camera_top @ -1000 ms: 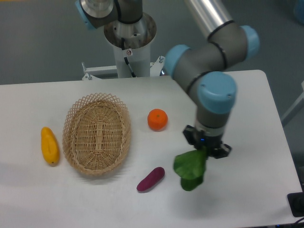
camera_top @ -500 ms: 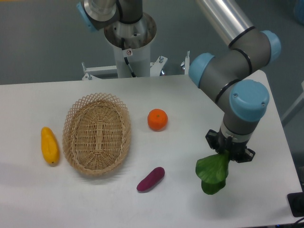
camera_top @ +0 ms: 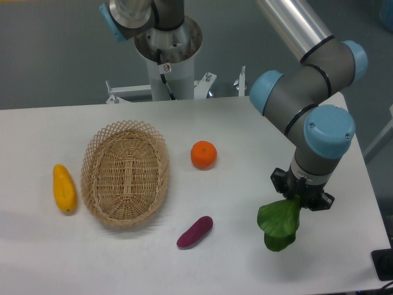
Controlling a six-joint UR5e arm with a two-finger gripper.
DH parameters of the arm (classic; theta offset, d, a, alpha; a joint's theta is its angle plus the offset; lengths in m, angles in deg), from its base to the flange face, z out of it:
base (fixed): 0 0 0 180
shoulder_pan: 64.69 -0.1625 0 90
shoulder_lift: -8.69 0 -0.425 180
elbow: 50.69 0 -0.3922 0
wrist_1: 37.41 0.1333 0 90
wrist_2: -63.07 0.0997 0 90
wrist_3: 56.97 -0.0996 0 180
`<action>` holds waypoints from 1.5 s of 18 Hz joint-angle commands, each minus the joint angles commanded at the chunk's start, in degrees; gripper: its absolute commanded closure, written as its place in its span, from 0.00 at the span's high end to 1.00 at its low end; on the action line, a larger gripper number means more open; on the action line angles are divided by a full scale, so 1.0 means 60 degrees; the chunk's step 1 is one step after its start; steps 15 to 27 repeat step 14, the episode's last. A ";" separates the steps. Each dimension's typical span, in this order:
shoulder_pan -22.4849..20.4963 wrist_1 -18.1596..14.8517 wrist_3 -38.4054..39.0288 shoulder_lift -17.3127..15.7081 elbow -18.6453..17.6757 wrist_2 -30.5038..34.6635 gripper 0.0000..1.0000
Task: Pick up the green vegetable from the basket
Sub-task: 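Carry the held bok choy away from the basket and hold it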
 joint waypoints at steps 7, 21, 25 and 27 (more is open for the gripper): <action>0.0000 -0.0015 0.0015 0.0029 0.0058 0.0015 0.28; 0.0000 -0.0015 0.0015 0.0029 0.0073 0.0015 0.28; 0.0000 -0.0015 0.0015 0.0029 0.0073 0.0015 0.28; 0.0000 -0.0015 0.0015 0.0029 0.0073 0.0015 0.28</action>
